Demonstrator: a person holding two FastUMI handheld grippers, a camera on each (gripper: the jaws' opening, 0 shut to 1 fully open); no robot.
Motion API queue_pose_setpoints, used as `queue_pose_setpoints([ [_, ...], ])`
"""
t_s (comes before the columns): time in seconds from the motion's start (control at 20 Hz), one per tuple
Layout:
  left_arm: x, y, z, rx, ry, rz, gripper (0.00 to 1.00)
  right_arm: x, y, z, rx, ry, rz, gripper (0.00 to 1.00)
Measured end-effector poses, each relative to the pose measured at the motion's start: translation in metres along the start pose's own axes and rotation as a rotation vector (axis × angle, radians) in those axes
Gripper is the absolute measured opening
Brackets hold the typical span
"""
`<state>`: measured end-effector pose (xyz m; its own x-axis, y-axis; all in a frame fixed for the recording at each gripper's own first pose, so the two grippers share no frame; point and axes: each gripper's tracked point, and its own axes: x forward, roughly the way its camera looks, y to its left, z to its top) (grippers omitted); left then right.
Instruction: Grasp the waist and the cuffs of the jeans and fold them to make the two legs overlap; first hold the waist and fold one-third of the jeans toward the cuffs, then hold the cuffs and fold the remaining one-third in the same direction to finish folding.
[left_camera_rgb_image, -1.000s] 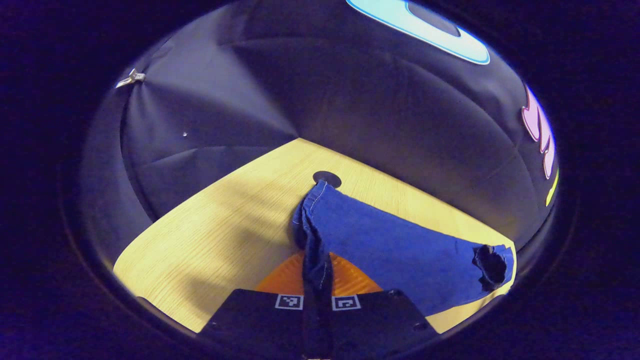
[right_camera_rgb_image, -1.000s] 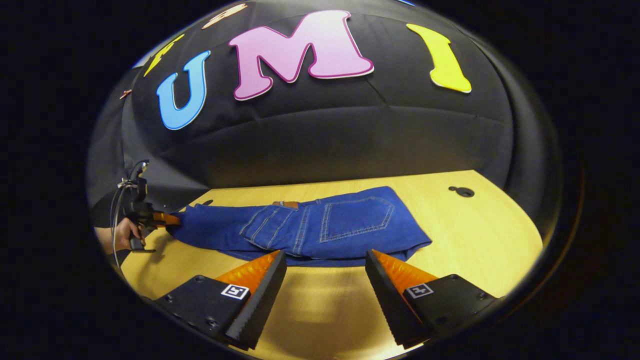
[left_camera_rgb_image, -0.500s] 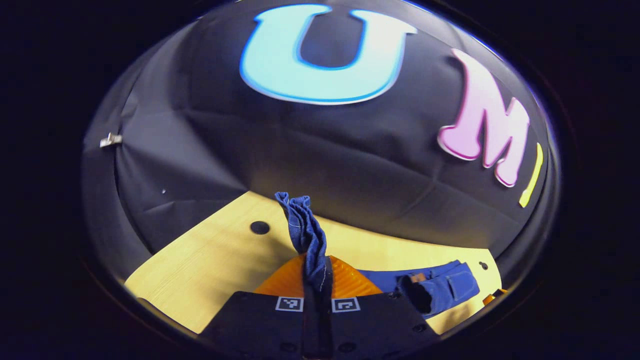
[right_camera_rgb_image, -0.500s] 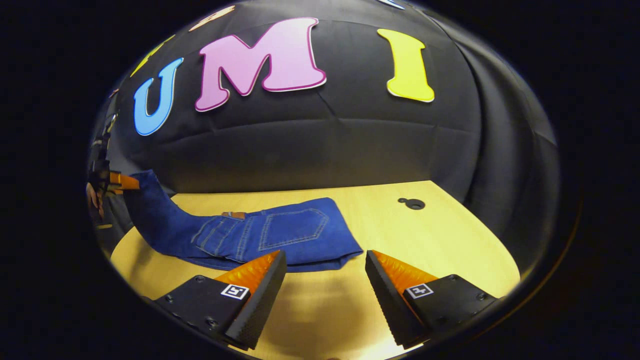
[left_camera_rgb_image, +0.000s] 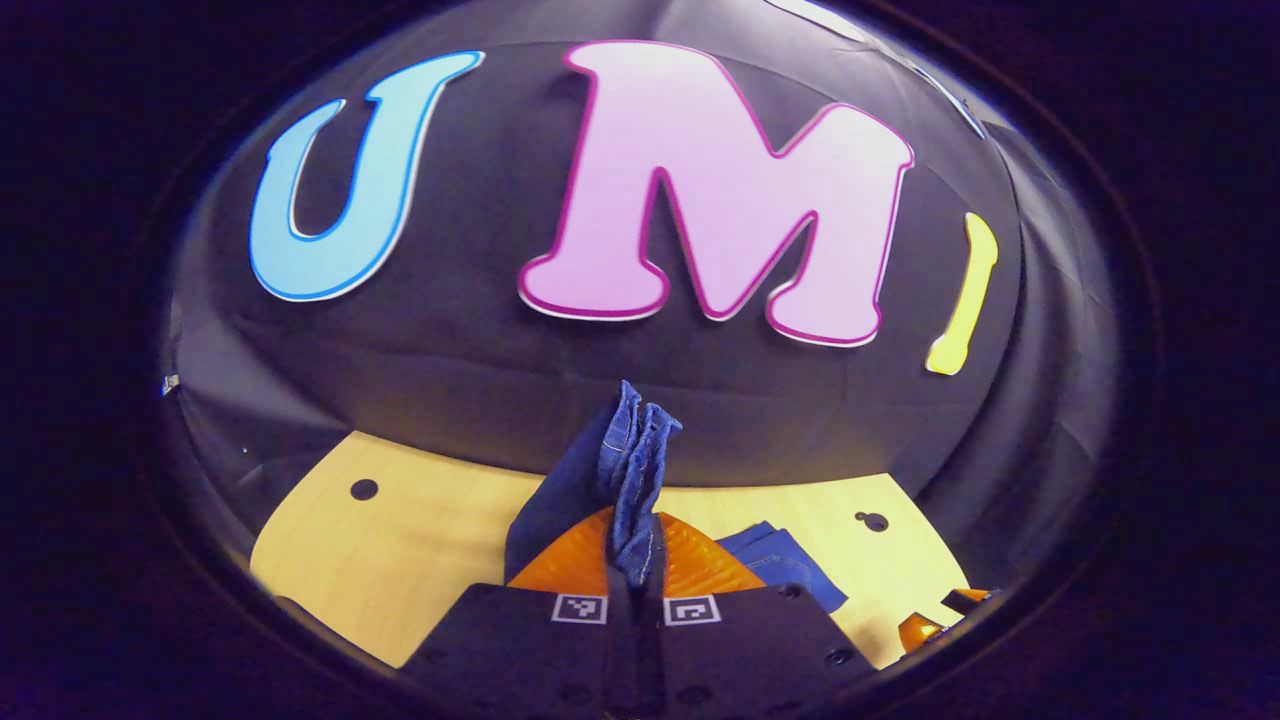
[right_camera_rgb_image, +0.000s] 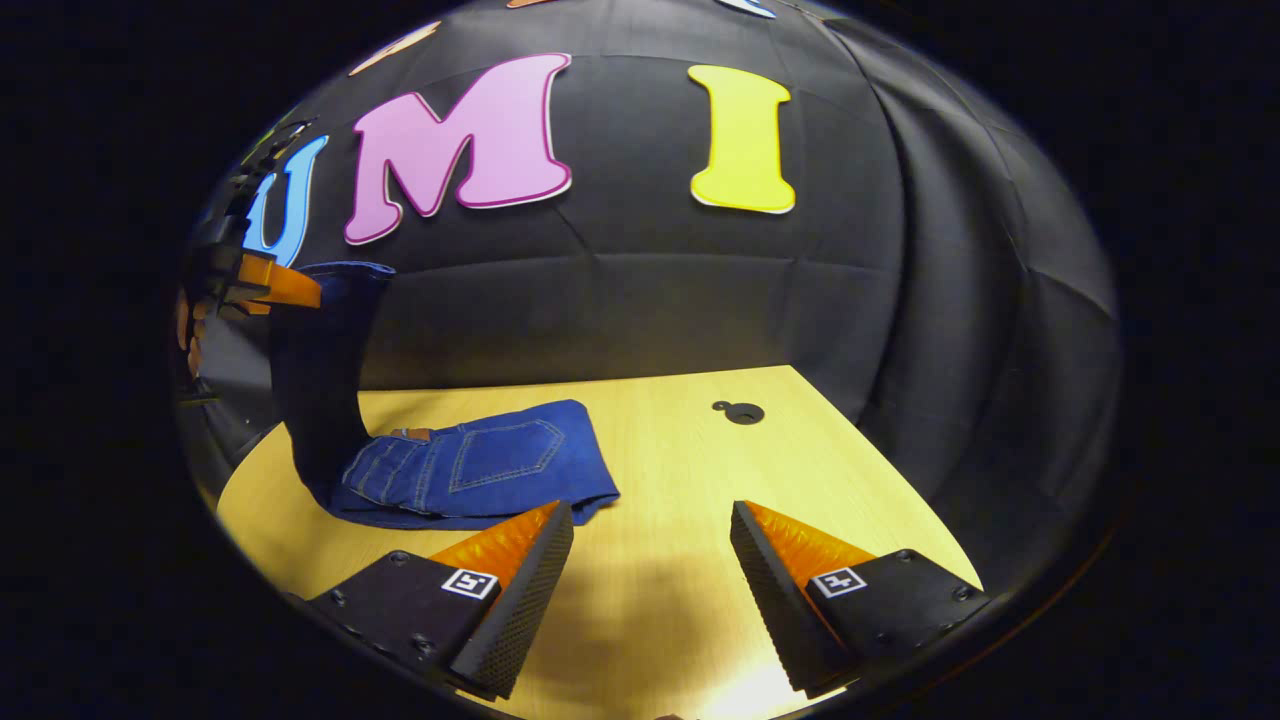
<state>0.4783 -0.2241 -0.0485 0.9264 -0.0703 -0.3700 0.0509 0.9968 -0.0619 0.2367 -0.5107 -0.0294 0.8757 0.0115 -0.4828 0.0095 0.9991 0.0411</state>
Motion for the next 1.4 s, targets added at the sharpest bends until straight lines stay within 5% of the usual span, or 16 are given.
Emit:
queue_pose_setpoints([
  [0.15,0.036,-0.058,-0.046,0.020,0.065,-0.051,0.06,-0.005,-0.020,-0.014,0.024,0.023,-0.021,0.97],
  [0.4,0.082,-0.113,-0.142,0.197,0.202,-0.097,0.12,-0.014,-0.035,-0.025,0.082,0.037,-0.044,0.97],
  [0.45,0.083,-0.126,-0.148,0.190,0.198,-0.141,0.18,-0.015,-0.036,-0.026,0.075,0.037,-0.046,0.97],
  [0.65,0.065,-0.158,-0.147,0.095,0.164,-0.285,0.88,-0.018,-0.042,-0.020,0.077,0.028,-0.061,0.97],
  [0.75,0.056,-0.155,-0.142,0.082,0.147,-0.294,0.96,-0.024,-0.042,-0.016,0.085,0.015,-0.065,0.97],
  [1.05,-0.011,-0.133,-0.096,0.041,0.001,-0.318,0.98,-0.062,-0.033,0.004,0.051,-0.029,-0.076,0.97],
  [1.4,-0.120,-0.071,-0.059,0.045,-0.096,-0.242,0.97,-0.130,-0.006,0.055,0.029,-0.120,-0.062,0.97],
])
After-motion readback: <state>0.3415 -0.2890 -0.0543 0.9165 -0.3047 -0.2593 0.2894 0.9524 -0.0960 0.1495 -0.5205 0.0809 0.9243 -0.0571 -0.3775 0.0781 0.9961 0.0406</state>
